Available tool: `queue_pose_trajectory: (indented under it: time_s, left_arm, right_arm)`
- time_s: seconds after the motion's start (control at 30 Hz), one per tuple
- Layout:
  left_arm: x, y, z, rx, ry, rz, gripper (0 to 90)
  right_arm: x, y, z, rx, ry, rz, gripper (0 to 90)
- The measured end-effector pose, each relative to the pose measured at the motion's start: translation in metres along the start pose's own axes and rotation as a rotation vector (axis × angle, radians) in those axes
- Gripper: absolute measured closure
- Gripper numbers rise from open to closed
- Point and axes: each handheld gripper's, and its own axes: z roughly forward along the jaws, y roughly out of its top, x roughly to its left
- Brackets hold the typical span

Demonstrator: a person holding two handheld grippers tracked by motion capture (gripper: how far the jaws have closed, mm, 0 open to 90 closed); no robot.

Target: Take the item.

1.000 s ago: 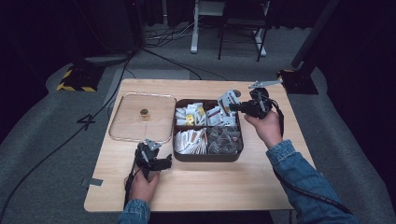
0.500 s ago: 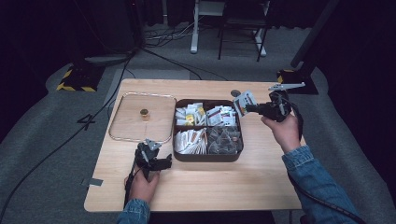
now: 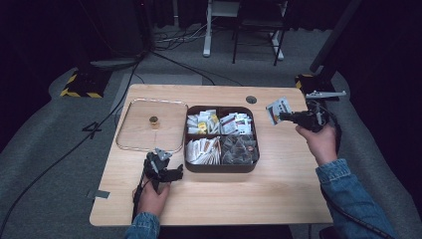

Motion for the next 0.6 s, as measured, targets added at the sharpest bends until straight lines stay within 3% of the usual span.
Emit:
queue_pose_trajectory:
  time_s: [0.6]
  left_arm:
    - [0.0,0.0,0.0,0.0,0.0,-0.001,13.7]
  right_arm:
    - [-0.048,-0.041,0.009,0.054,-0.097,0.11,85.4]
